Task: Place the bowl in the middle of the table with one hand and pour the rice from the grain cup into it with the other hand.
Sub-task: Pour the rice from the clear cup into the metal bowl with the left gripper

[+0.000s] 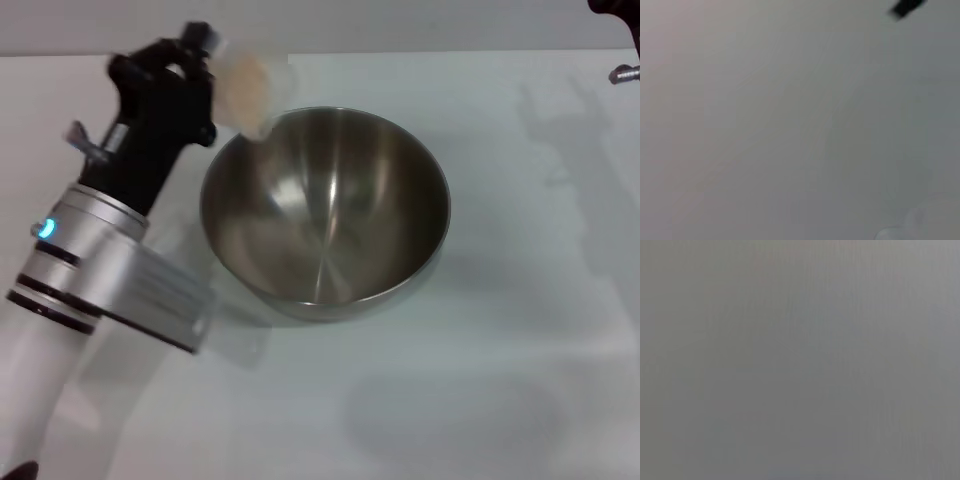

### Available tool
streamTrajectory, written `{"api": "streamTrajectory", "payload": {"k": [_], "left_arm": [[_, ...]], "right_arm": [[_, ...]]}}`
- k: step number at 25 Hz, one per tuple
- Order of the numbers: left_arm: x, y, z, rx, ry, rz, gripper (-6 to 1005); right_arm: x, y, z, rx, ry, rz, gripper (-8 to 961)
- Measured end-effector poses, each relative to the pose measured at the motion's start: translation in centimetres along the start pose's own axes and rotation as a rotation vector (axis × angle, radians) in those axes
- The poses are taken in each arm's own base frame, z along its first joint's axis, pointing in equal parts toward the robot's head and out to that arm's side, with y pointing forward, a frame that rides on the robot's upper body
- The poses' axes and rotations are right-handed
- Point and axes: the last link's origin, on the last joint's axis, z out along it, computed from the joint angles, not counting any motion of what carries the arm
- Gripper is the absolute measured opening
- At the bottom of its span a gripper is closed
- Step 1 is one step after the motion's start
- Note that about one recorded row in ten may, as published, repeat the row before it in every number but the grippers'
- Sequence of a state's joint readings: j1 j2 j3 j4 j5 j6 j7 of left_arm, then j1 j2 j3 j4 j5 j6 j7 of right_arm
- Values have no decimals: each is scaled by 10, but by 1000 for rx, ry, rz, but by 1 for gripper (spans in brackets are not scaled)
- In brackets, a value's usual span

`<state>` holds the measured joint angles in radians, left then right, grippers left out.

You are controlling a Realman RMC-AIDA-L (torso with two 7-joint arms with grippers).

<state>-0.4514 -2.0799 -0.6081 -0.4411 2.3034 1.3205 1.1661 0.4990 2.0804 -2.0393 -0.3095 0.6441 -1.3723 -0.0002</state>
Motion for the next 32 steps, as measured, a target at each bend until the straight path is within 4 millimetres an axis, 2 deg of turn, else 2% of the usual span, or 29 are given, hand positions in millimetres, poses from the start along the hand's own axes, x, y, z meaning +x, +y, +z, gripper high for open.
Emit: {"api": "streamTrajectory", "payload": {"k": [7, 18, 25, 30, 32], "left_arm": [[19, 18, -6, -79, 98, 352, 19], [39, 27, -19, -62, 198, 716, 18], [41, 24, -21, -29, 199, 802, 18], [57, 39, -33, -79, 297, 791, 19], [52, 34, -28, -69, 255, 787, 19]], "right_arm": [[1, -2, 0, -1, 2, -9, 671], [0, -2, 2, -11, 1, -16, 672], [0, -1, 2, -13, -1, -16, 672], [0, -1, 3, -14, -2, -16, 672], [-1, -1, 3, -14, -7, -16, 672]]}}
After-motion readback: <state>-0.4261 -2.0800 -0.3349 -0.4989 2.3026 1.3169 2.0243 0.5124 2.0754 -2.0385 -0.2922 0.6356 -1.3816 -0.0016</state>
